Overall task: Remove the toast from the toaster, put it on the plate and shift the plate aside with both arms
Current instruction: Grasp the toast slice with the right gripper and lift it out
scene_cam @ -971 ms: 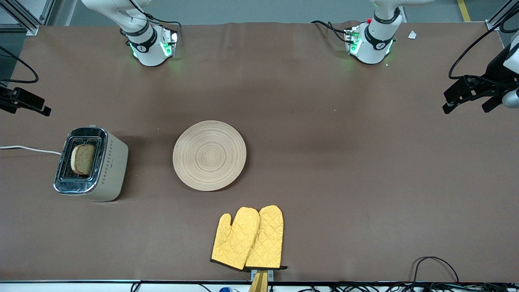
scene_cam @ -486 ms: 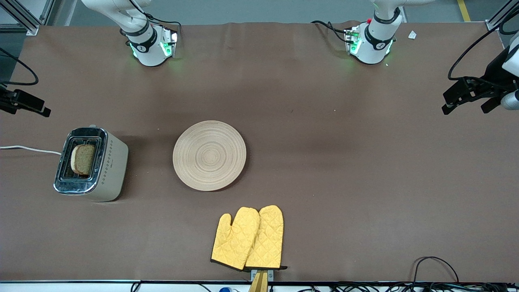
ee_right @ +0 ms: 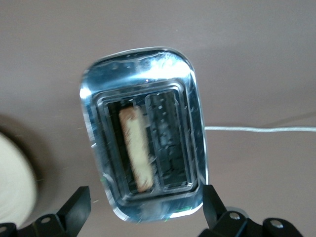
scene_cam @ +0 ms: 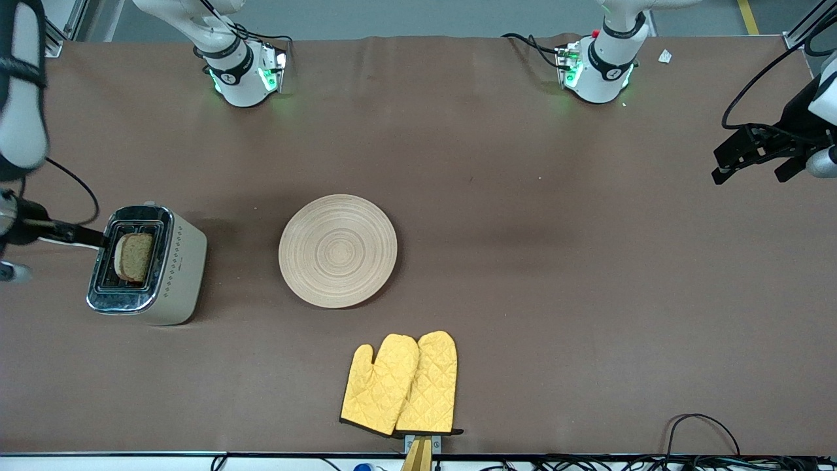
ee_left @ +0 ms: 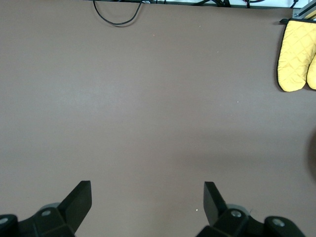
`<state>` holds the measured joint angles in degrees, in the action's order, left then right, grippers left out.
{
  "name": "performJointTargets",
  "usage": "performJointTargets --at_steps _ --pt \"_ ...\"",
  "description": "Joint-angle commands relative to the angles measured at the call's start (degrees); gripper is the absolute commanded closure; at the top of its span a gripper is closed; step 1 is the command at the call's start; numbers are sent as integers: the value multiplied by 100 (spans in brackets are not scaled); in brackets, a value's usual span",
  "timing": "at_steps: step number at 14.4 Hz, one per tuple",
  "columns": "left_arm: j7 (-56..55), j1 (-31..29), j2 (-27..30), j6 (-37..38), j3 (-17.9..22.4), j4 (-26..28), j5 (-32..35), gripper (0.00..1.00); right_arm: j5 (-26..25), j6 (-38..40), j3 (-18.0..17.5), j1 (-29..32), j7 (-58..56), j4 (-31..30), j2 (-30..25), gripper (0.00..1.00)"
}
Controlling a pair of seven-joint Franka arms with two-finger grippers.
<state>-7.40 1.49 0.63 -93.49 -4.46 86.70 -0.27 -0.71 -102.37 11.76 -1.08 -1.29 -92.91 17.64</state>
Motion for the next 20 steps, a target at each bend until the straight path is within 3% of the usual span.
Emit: performJointTargets --at_steps 1,2,3,4,14,17,20 --pt "-104 10 -72 120 -28 -171 71 0 -325 -247 -33 -156 -29 54 345 0" --pt "-104 10 -63 129 -28 -162 71 0 -316 -300 -42 -147 -21 62 424 2" --pt "-104 10 -63 129 -28 -162 71 0 -307 -353 -42 -147 -29 62 459 39" --pt "-104 10 -72 129 -28 -162 71 0 -307 -371 -42 -173 -21 62 477 99" --pt "-96 10 -63 164 -29 -162 71 0 -263 -310 -51 -138 -283 158 565 100" --pt "-104 10 -63 164 -28 -153 71 0 271 233 -16 -77 -758 771 477 100" --pt "-87 10 -63 164 -28 -153 71 0 256 1410 -51 -339 -558 1571 276 100"
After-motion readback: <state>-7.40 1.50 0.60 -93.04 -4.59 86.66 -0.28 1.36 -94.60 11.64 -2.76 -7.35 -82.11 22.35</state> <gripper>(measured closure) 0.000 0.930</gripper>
